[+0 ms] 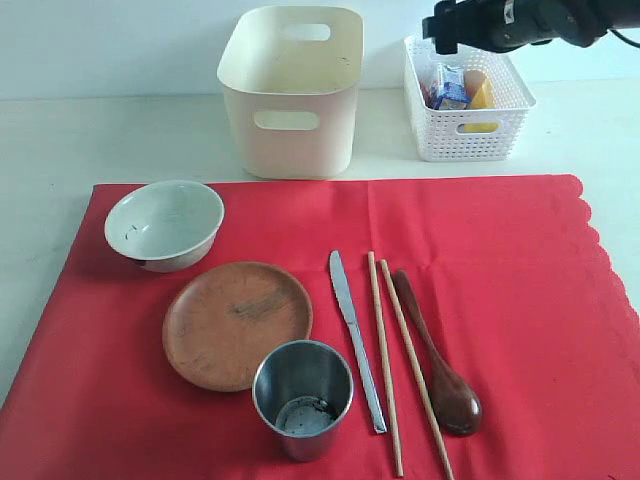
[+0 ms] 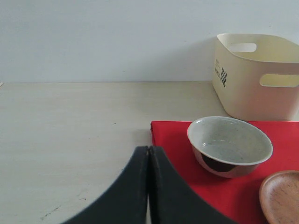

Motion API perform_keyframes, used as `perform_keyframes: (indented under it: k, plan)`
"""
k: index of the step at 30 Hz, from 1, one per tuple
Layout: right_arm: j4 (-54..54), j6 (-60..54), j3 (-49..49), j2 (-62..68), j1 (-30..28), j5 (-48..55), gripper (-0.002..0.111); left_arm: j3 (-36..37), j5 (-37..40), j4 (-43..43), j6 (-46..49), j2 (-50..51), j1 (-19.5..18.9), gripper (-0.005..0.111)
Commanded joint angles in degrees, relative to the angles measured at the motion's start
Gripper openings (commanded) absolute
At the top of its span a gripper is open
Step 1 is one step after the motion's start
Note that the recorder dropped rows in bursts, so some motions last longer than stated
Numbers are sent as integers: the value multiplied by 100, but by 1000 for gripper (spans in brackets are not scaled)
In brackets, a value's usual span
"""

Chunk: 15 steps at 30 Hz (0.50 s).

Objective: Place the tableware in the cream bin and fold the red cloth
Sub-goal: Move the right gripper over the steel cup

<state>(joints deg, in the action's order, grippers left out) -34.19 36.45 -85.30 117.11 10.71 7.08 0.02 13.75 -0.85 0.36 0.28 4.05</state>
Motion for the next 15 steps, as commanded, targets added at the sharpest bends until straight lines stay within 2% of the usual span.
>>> perform_keyframes:
  k: [1, 3, 5, 12, 13, 15]
  plan:
    - [-34, -41, -41, -310, -19, 462, 83, -2, -13, 6, 3, -28, -11, 1]
    - [-34, -41, -41, -483, -19, 844, 81, -2, -13, 6, 3, -28, -11, 1]
    - [-34, -41, -41, -670, -5, 1273, 73, -2, -13, 6, 3, -28, -11, 1]
    - [232, -41, -2, -1256, -5, 2838, 7, -2, -13, 6, 3, -28, -11, 1]
    - [314, -41, -2, -1342, -5, 3084, 0, -2, -13, 6, 3, -28, -11, 1]
    - [442, -196, 183, -1580, -5, 3257, 0, -2, -13, 6, 3, -28, -11, 1]
